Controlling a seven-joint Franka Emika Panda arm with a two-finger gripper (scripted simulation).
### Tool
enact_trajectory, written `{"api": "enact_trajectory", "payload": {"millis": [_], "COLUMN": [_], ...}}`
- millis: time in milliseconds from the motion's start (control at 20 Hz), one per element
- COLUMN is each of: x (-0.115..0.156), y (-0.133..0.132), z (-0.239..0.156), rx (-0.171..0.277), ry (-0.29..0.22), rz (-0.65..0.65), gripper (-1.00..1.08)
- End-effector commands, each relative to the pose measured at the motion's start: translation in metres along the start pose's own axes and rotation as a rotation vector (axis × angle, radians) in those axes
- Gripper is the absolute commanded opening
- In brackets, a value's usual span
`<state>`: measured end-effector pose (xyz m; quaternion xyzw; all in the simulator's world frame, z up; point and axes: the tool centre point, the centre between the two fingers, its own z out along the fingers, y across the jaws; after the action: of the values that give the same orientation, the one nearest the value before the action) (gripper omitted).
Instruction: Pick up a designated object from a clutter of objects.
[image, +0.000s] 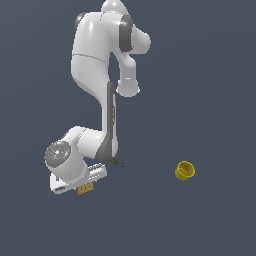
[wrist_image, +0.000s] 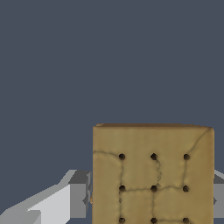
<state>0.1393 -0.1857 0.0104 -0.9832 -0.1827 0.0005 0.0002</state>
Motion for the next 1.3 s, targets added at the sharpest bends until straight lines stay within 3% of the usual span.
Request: {"api": "enact_trajectory", "payload": {"millis": [0, 700, 1250], "x": [0.000, 0.002, 0.012], "y": [0.000, -0.009, -0.048], "z": [0.000, -0.020, -0.108], "rx": [0.000, 0.000, 0.000], "ry": [0.001, 0.000, 0.000], "rz": [0.000, 0.000, 0.000], "gripper": [-1.00, -1.00, -1.00]}}
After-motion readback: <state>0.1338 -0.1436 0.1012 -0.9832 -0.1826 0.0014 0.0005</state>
